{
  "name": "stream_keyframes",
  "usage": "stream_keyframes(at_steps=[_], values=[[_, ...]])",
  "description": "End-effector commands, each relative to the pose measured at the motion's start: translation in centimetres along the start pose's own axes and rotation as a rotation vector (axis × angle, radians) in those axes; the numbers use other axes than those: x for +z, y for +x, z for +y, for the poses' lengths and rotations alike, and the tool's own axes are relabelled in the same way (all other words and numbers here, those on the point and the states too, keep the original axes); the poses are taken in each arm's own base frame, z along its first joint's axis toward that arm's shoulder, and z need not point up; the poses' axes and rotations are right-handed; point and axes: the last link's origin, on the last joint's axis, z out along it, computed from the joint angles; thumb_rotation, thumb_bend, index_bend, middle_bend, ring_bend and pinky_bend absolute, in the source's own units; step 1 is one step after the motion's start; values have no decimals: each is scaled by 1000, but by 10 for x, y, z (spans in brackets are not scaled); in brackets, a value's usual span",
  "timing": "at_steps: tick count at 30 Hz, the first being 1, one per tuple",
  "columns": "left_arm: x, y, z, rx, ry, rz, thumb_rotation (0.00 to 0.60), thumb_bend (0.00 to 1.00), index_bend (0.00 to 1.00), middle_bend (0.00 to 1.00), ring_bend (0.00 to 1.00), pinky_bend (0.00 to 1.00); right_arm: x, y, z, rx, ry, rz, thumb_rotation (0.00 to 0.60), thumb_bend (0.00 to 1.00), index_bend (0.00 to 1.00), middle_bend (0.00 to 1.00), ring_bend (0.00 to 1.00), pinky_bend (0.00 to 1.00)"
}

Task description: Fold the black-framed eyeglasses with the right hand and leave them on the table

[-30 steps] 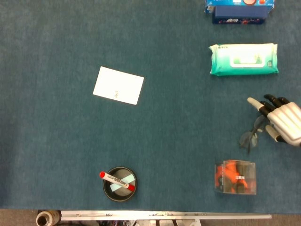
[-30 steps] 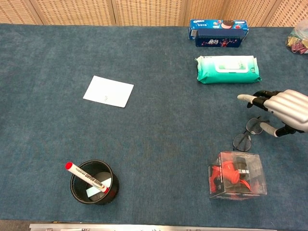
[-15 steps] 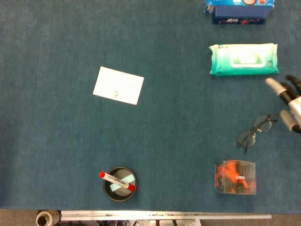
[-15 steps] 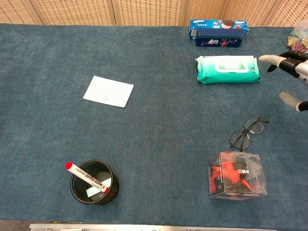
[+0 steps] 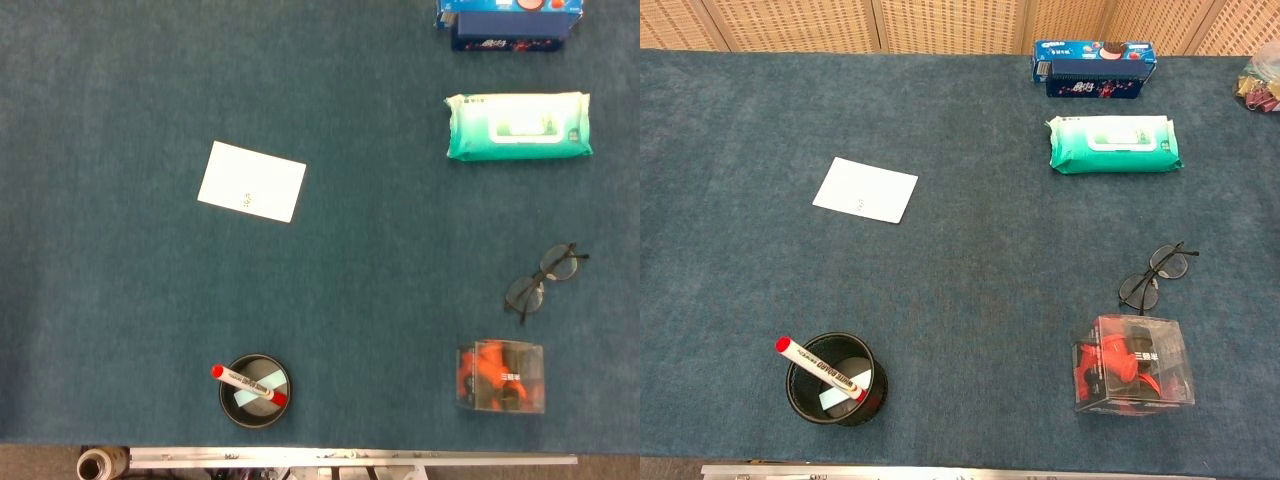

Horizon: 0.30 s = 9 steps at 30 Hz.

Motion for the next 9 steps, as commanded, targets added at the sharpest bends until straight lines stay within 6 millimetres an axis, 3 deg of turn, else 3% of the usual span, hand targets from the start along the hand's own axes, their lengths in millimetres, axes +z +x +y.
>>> stream_keyframes(at_steps=[1, 9], values=[[0, -1, 0, -3, 1, -3, 600, 242, 559, 535, 393, 530, -4, -1, 10, 45, -26, 17, 600, 412, 191, 282, 130, 272], [9, -12, 5, 6, -12, -46, 600, 242, 559, 535, 393, 530, -8, 3, 27, 100, -59, 43, 600, 413, 194, 282, 130, 272]])
